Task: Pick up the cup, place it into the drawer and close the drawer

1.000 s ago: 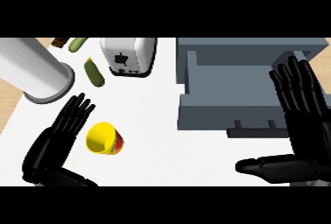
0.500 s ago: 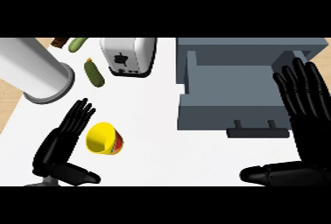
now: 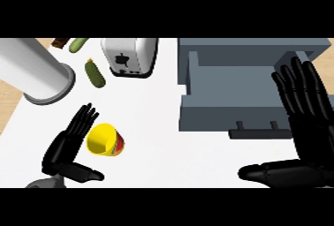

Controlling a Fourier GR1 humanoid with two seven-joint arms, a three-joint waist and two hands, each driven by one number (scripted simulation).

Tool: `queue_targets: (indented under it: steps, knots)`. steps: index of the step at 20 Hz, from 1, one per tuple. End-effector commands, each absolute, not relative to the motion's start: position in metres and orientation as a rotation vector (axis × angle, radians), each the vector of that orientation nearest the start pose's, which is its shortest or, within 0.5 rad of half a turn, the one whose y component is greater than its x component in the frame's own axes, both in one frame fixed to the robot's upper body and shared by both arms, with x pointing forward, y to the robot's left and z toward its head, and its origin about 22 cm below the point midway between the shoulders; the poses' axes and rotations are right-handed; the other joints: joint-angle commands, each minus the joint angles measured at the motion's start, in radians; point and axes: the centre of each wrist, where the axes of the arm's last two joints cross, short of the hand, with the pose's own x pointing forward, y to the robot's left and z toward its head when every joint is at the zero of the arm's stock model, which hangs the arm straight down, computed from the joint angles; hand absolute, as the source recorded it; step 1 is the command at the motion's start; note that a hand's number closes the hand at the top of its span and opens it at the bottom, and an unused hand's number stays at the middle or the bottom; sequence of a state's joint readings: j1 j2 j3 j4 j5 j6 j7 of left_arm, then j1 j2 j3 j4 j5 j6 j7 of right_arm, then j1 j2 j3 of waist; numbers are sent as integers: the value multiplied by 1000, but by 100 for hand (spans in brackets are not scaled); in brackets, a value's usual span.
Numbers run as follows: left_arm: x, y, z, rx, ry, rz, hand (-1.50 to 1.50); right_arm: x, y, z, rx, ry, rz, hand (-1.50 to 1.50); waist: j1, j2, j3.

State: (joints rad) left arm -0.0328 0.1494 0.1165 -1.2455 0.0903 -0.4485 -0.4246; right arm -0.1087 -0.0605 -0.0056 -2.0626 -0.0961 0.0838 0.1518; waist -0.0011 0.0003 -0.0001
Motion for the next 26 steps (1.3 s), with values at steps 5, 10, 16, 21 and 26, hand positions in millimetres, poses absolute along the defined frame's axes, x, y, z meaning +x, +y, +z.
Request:
queue_targets:
  steps: [5, 10, 16, 21, 26]
  knots:
    - [250, 294, -105, -264, -1684, -138, -150, 215, -235, 138, 141, -2007, 141, -150, -4, 0, 0]
    - [249, 310, -121, -269, -1681, -126, -150, 231, -230, 156, 144, -2003, 153, -150, -5, 1, -1]
    - [250, 322, -128, -261, -1673, -140, -150, 228, -225, 149, 175, -2000, 132, -150, -3, 1, 0]
    - [261, 317, -111, -287, -1679, -164, -150, 223, -240, 146, 153, -2016, 135, -150, 1, -1, 0]
    - [263, 310, -125, -329, -1701, -141, -150, 237, -216, 146, 171, -1994, 126, -150, -1, 1, -1]
